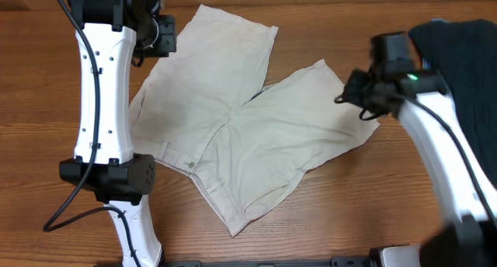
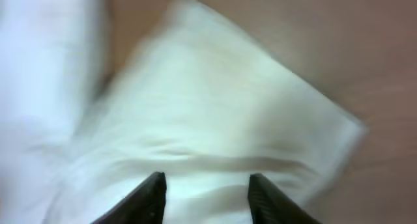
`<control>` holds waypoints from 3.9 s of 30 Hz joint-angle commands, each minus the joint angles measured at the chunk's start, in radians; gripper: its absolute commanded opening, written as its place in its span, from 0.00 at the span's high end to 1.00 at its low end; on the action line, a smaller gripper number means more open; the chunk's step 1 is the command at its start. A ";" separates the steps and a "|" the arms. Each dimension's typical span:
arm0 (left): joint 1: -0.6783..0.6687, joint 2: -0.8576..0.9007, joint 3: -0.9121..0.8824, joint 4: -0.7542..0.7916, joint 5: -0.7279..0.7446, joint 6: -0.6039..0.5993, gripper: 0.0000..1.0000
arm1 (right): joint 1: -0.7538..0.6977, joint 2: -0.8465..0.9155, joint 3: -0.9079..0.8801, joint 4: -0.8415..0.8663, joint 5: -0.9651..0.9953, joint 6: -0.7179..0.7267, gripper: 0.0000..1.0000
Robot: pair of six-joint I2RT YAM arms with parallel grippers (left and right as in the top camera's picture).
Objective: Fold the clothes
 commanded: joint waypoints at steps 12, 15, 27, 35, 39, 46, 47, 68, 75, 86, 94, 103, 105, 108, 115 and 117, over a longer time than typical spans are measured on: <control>0.178 -0.010 -1.052 0.534 0.104 -0.114 0.96 | 0.001 -0.094 0.007 -0.039 -0.219 -0.105 0.47; 0.182 -0.010 -1.162 0.726 -0.121 -0.175 0.96 | 0.001 -0.094 0.007 -0.039 -0.220 -0.093 0.48; 0.242 -0.009 -0.864 1.199 -0.295 0.186 0.92 | 0.001 -0.080 0.005 -0.112 -0.220 -0.090 0.48; 0.241 -0.010 -0.139 0.367 0.022 0.161 0.68 | 0.028 0.051 0.005 -0.113 -0.220 -0.075 0.48; 0.241 -0.022 0.068 0.045 -0.015 0.069 0.75 | 0.028 0.051 0.005 -0.123 -0.220 -0.075 0.48; 0.227 -0.467 -0.291 -0.002 -0.042 0.026 0.75 | 0.028 0.051 0.005 -0.184 -0.220 -0.076 0.48; 0.227 -0.554 -0.429 -0.002 -0.031 0.011 0.74 | 0.028 0.051 0.005 -0.186 -0.220 -0.076 0.48; 0.022 -0.650 -1.984 0.735 0.407 -0.264 0.49 | 0.028 0.051 0.005 -0.167 -0.220 -0.076 0.42; 0.022 -0.650 -1.995 0.764 0.338 -0.345 0.45 | 0.028 0.051 0.005 -0.166 -0.220 -0.076 0.42; 0.129 -0.667 -2.013 0.584 0.157 -0.689 0.96 | 0.028 0.051 0.005 -0.167 -0.220 -0.076 0.42; 0.576 -0.671 -2.013 0.568 -0.013 -0.671 0.96 | 0.050 0.063 0.005 0.025 -0.307 -0.116 0.48; 0.581 -0.671 -2.013 0.589 -0.006 -0.645 0.96 | 0.142 0.531 0.006 0.647 -0.231 -0.042 0.29; 0.581 -0.671 -2.013 0.589 -0.007 -0.637 0.96 | 0.132 0.605 0.006 0.719 -0.300 -0.022 0.29; 0.581 -0.671 -2.013 0.589 -0.006 -0.637 0.96 | 0.138 0.635 0.006 0.779 -0.313 -0.006 0.28; 0.581 -0.671 -2.013 0.589 -0.006 -0.630 0.96 | 0.169 0.715 0.006 0.932 -0.359 0.121 0.32; 0.581 -0.671 -2.013 0.589 -0.006 -0.630 0.96 | 0.172 0.715 0.006 0.958 -0.358 0.121 0.42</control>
